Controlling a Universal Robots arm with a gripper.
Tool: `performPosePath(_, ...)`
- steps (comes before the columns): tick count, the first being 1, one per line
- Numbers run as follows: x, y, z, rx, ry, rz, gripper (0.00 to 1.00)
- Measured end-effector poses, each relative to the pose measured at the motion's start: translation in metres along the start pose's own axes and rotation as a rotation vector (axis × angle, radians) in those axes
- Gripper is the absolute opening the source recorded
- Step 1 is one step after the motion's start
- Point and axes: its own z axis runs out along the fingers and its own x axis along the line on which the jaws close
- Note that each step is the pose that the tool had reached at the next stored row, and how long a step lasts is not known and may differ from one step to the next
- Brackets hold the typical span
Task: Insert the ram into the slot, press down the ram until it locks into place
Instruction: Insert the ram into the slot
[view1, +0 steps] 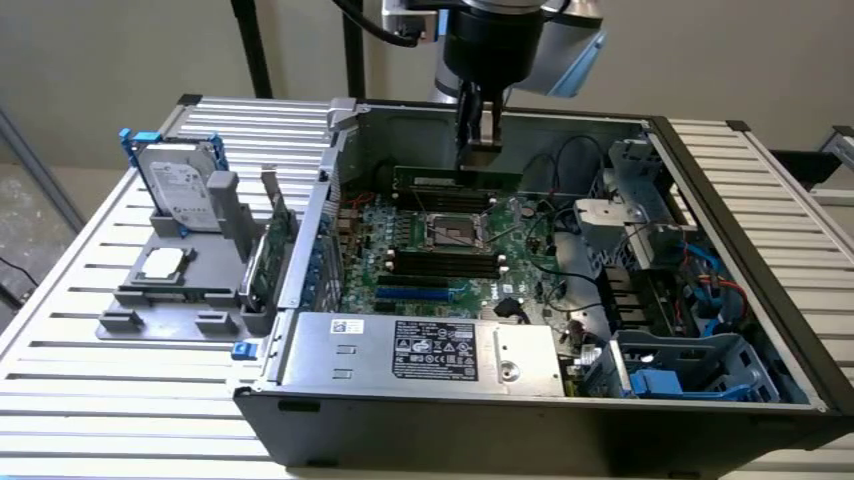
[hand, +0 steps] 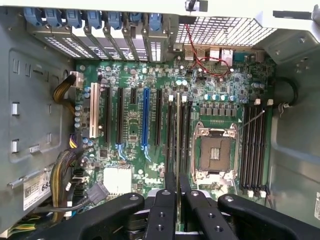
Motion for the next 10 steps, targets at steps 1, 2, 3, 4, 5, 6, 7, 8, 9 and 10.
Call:
performPosePath(1, 0.0, 0.0, 0.0015, 0.002, 0.0, 0.005, 0.13)
performPosePath(2, 0.0, -0.0001, 0.0031, 0.0036, 0.0, 0.011, 0.13)
performPosePath(3, 0.0, -0.0001, 0.0045, 0.0049, -0.0001, 0.019, 0.13)
performPosePath(4, 0.0, -0.0002, 0.0061, 0.0062, -0.0003, 0.026, 0.13)
performPosePath(5, 0.0, -0.0002, 0.0078, 0.0072, -0.0004, 0.035, 0.13)
performPosePath(6, 0.0, -0.0003, 0.0095, 0.0078, -0.0006, 0.045, 0.13)
performPosePath(7, 0.0, -0.0003, 0.0112, 0.0081, -0.0007, 0.054, 0.13)
performPosePath(8, 0.0, -0.0003, 0.013, 0.0084, -0.0008, 0.058, 0.13)
performPosePath(9, 0.0, -0.0004, 0.0149, 0.0086, -0.0008, 0.061, 0.13)
performPosePath(10, 0.0, -0.0004, 0.0166, 0.0087, -0.0007, 0.062, 0.13)
